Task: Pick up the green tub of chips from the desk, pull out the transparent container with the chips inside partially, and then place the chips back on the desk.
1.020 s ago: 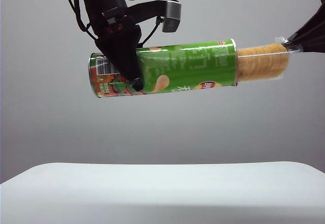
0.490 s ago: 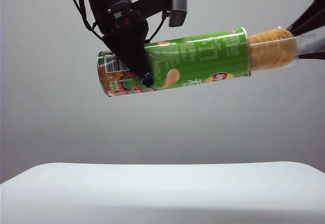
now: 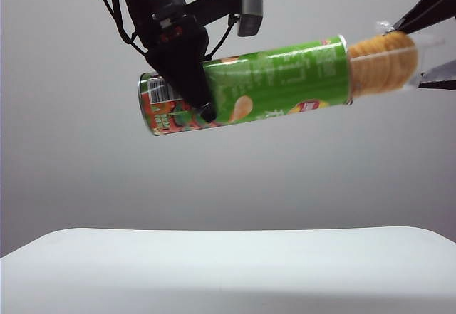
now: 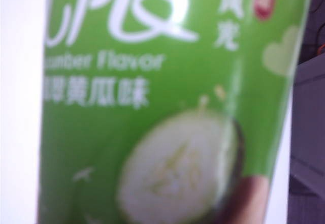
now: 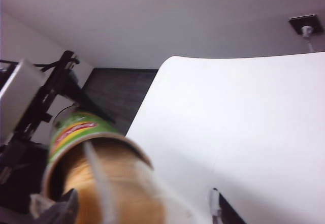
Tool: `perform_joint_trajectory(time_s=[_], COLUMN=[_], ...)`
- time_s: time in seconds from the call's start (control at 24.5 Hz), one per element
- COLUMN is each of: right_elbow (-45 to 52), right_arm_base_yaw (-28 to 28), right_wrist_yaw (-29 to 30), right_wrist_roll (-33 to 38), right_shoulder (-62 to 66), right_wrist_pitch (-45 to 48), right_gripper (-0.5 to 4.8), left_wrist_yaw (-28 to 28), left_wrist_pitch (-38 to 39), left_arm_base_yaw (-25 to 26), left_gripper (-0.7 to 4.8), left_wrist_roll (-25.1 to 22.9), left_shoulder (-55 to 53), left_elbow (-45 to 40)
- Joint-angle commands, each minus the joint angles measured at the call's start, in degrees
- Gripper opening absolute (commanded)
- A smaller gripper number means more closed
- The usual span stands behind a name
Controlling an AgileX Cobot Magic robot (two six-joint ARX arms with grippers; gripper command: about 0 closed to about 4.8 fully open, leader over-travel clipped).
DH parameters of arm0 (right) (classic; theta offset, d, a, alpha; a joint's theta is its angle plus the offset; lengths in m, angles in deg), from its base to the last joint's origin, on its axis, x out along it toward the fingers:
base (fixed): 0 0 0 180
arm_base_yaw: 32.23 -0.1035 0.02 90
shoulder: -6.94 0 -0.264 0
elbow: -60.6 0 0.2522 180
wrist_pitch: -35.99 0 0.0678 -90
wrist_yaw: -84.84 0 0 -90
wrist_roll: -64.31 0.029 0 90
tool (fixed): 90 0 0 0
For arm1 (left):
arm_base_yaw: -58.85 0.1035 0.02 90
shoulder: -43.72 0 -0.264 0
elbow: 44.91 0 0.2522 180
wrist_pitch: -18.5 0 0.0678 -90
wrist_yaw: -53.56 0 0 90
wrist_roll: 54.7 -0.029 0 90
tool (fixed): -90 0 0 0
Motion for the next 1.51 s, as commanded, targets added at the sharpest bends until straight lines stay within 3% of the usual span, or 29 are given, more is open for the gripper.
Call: perform_joint_trajectory(time_s=[0.04,0.24,0.49,0.69,0.86,0.9,1.06,1.1,1.22,1.39,1.51], right_elbow=[-0.37,-1.01,-1.09,-1.09,-1.11,-1.11,-1.11,-1.09,-1.05,-1.05,-0.92], right_arm_base_yaw=[2.08,6.69,5.29,2.47,0.96,0.42,-2.69,-5.55,-12.11,-19.52,-27.89], right_wrist_yaw=[2.14,1.86,3.89,0.92,-7.02,-12.55,-24.26,-29.33,-33.66,-41.33,-54.9], right_wrist_roll=[-0.22,-0.17,-4.15,-8.11,-10.34,-12.15,-19.93,-22.45,-23.1,-21.51,-19.71], right_shoulder=[-1.16,-3.87,-6.16,-10.75,-15.76,-18.69,-24.26,-26.4,-28.63,-28.61,-28.28], right_wrist_pitch=[0.96,0.55,-3.39,-6.78,-10.88,-14.51,-24.13,-29.11,-35.78,-35.89,-33.03], right_gripper=[2.72,2.73,2.73,2.73,2.74,2.74,2.74,2.74,2.74,2.73,2.74], left_wrist_yaw=[-2.6,-1.97,-1.86,-0.61,-0.66,-0.74,-0.83,-0.7,-0.59,-0.42,0.76], left_wrist_pitch=[-0.46,-0.28,-0.33,-3.28,-5.86,-6.36,-8.24,-9.53,-10.05,-10.86,-11.17], left_arm_base_yaw=[0.35,3.87,6.78,7.87,8.24,8.24,8.24,8.24,8.2,8.2,8.2], left_gripper=[2.68,2.68,2.68,2.68,2.68,2.68,2.68,2.68,2.68,2.68,2.68], left_wrist_roll=[-0.13,0.11,0.11,0.66,1.09,1.09,1.22,1.27,1.7,2.54,2.75], left_shoulder=[0.52,0.52,0.52,0.5,0.48,0.37,0.26,0.26,0.2,0.17,0.15], left_elbow=[0.33,0.33,0.31,-1.84,-5.73,-7.72,-10.91,-12.04,-12.63,-12.63,-12.63])
